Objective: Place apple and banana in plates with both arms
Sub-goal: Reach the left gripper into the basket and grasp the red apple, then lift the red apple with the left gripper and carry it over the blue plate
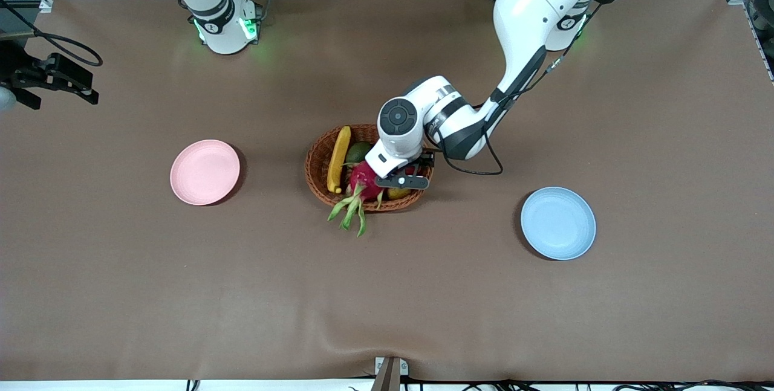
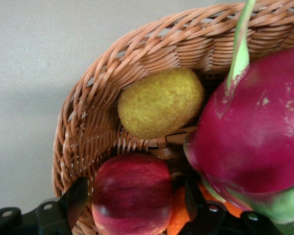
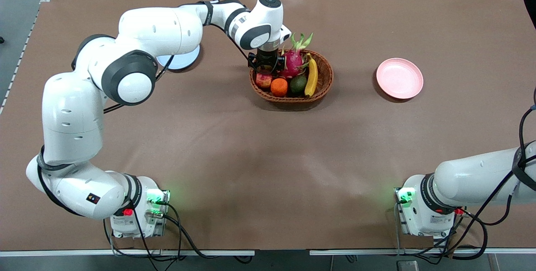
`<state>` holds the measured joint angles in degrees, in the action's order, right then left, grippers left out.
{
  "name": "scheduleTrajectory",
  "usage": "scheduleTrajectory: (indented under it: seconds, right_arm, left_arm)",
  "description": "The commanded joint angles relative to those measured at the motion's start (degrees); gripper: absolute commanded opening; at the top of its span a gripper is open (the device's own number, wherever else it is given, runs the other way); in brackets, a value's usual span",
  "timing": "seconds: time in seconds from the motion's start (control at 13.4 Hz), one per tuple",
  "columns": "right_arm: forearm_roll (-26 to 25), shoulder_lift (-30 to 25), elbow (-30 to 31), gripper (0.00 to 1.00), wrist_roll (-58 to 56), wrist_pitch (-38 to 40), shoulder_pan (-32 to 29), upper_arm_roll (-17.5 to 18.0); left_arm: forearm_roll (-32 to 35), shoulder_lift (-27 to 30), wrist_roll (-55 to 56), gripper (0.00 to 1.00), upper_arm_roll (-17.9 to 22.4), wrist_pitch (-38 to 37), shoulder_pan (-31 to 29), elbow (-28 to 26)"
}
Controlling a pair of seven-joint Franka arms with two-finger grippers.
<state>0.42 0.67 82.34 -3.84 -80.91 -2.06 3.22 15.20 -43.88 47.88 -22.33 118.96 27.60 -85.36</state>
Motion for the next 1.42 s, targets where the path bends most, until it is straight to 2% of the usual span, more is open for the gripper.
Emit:
scheduleTrajectory:
  seconds: [0.0,0.3,0.45,0.52,0.75,1.2,1.35]
  right_arm:
    - [0.9,-0.1,-0.1,1.0,0.2,0.2,0.0,-0.1]
    - [0.9,0.0,-0.1,1.0,0.2,0.1,0.0,-0.1]
    - [0.9,0.0,-0.1,1.0,0.2,0.1,0.0,-0.1]
    - [0.9,0.0,-0.1,1.0,0.2,0.2,0.0,-0.1]
    - [0.9,0.0,-0.1,1.0,0.1,0.1,0.0,-0.1]
    - [0.9,0.0,-0.1,1.0,0.2,0.2,0.0,-0.1]
    - [0.9,0.0,-0.1,1.0,0.2,0.2,0.0,-0.1]
  left_arm:
    - [1.6,-0.9,1.1,0.86,0.4,0.3,0.7,1.2]
    - [1.6,-0.9,1.1,0.77,0.4,0.3,0.7,0.5]
    - [1.5,-0.9,1.4,0.63,0.4,0.2,0.7,0.3]
    - [1.6,-0.9,2.0,0.54,0.4,0.1,0.7,0.3]
    - [1.6,-0.8,2.0,0.02,0.4,-0.1,0.7,0.4]
    - [1.6,1.3,2.0,0.0,0.3,-3.6,0.3,1.0]
    - [1.2,3.6,2.0,0.0,0.3,-6.0,0.1,1.1]
